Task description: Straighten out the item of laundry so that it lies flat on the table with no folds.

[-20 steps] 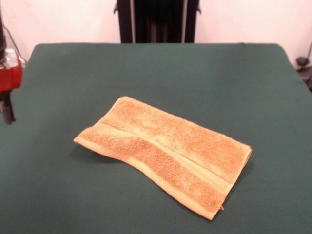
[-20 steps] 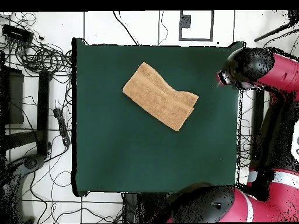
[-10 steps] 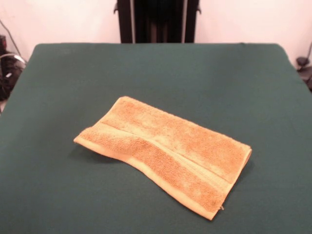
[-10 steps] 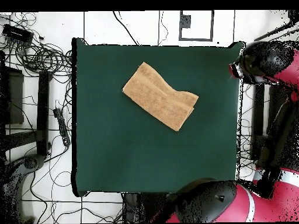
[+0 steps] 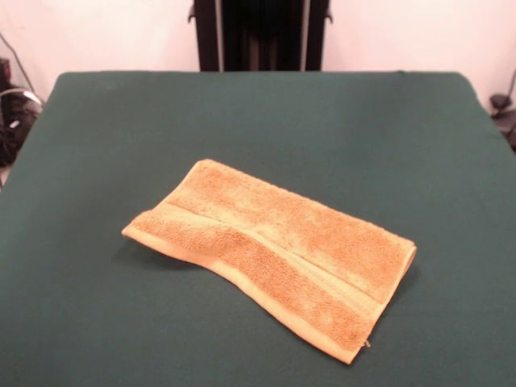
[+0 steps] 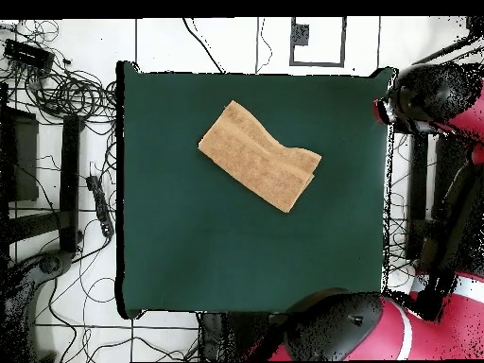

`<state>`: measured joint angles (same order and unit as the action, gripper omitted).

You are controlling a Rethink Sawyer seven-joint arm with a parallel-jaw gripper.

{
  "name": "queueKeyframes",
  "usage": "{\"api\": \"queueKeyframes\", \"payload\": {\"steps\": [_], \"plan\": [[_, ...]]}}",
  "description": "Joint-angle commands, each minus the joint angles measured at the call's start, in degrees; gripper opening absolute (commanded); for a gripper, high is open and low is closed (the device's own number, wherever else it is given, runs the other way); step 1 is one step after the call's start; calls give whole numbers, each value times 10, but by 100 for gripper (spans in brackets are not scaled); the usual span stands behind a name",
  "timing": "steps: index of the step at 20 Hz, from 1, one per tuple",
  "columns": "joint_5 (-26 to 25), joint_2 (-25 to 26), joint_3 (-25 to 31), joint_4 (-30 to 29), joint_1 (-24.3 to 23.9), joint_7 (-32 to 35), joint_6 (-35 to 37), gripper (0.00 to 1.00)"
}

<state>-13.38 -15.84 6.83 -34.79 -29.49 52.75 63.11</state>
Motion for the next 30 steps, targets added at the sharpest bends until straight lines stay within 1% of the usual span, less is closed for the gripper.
{"api": "queueKeyframes", "payload": {"steps": [1,10,26,30], "plan": [[24,30,0,-48,27,178,57,100],[32,20,-7,-72,34,203,41,100],[60,17,-36,-94,65,250,16,100],[66,15,-38,-101,71,270,11,100]]}}
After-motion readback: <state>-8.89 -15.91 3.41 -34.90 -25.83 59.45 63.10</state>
